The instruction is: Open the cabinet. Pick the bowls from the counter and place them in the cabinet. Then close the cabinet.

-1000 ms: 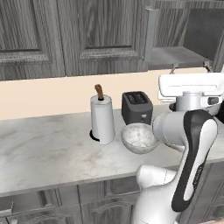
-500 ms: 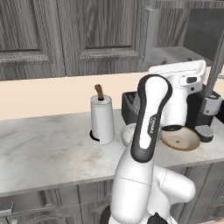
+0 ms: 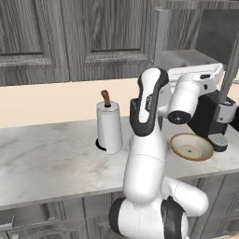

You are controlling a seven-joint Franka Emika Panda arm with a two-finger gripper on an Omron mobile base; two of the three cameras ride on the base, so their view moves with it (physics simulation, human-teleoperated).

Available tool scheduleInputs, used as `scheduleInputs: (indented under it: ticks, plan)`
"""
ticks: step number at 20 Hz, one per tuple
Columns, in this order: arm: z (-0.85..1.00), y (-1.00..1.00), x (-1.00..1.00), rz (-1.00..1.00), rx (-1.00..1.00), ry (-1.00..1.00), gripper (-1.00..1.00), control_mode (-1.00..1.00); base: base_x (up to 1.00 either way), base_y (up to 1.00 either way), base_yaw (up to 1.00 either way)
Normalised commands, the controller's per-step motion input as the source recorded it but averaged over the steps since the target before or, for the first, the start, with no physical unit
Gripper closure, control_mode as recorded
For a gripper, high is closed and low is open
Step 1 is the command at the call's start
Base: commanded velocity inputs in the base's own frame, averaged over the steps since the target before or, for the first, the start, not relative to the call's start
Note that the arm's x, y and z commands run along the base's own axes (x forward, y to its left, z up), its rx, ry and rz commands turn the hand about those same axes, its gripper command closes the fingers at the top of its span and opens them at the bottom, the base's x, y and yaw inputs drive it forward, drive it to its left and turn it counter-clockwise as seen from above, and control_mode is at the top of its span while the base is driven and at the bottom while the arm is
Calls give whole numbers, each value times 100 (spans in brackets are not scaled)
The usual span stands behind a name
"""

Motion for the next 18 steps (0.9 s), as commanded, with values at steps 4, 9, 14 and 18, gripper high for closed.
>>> scheduleInputs:
  ticks: [4, 9, 14, 18]
  plan:
    - [-3, -37, 26, -4, 21, 13, -100, -100, 0, 0, 0]
    - [-3, -22, 38, -4, 19, 13, -100, -100, 0, 0, 0]
    - [2, -67, -34, -10, 22, 3, -100, -100, 0, 0, 0]
    - [16, -89, -98, -21, 23, -8, -100, -100, 0, 0, 0]
